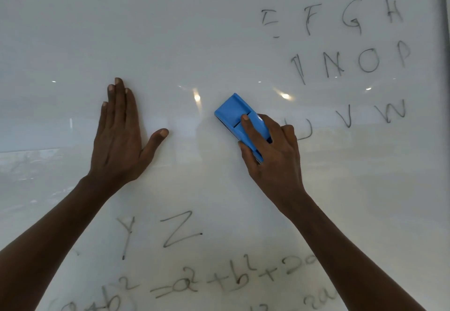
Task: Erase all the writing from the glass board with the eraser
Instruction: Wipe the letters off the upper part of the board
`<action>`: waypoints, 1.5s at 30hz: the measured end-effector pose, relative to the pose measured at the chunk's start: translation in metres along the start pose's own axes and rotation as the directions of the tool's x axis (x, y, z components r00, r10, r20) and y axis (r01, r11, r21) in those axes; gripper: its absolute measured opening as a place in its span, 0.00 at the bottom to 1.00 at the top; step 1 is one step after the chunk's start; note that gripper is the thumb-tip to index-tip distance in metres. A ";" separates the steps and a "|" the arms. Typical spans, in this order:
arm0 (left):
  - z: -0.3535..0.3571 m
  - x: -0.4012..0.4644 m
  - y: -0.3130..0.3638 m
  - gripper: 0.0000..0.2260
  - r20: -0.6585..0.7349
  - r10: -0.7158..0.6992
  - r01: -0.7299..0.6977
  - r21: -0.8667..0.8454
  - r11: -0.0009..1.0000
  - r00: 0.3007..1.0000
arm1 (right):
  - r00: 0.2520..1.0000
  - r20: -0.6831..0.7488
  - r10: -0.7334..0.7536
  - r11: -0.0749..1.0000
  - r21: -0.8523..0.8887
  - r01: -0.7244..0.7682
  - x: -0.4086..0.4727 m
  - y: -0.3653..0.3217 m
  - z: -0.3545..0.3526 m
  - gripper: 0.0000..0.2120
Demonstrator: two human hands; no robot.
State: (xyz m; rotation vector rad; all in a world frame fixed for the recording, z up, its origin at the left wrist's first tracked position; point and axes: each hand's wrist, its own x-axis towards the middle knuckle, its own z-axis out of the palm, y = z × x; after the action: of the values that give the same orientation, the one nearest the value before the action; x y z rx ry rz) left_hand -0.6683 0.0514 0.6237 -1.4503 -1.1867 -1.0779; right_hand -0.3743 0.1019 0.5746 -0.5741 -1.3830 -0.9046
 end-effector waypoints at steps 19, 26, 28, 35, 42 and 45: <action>0.000 -0.002 0.005 0.45 0.009 -0.022 0.022 0.056 0.998 1.000 | 0.977 -0.078 0.199 0.979 0.055 -0.195 0.066 0.036 -0.005 0.22; -0.001 -0.001 0.007 0.47 -0.014 -0.019 0.019 0.040 0.999 1.000 | 0.967 -0.115 0.228 0.974 0.041 -0.224 0.068 0.027 0.002 0.23; 0.001 -0.001 0.006 0.47 -0.016 -0.017 0.018 0.045 0.999 1.000 | 0.967 -0.118 0.228 0.974 0.043 -0.224 0.068 0.025 0.003 0.22; 0.006 0.000 0.004 0.43 -0.033 -0.007 0.009 0.064 0.998 0.999 | 0.974 -0.075 0.212 0.977 0.023 -0.211 0.074 0.020 0.002 0.22; 0.006 0.018 0.019 0.40 -0.018 0.023 -0.022 0.040 0.999 1.000 | 0.981 0.018 0.195 0.981 0.016 -0.195 0.112 0.015 0.004 0.23; 0.008 0.026 0.027 0.40 -0.035 0.007 -0.006 0.036 0.999 0.999 | 0.985 0.068 0.157 0.988 -0.010 -0.157 0.140 0.016 0.009 0.24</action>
State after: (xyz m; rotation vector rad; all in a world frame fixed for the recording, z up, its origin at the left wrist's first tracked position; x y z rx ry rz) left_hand -0.6372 0.0608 0.6444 -1.4016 -1.1706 -1.0684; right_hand -0.3739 0.0900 0.7152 -0.7130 -1.3768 -0.7674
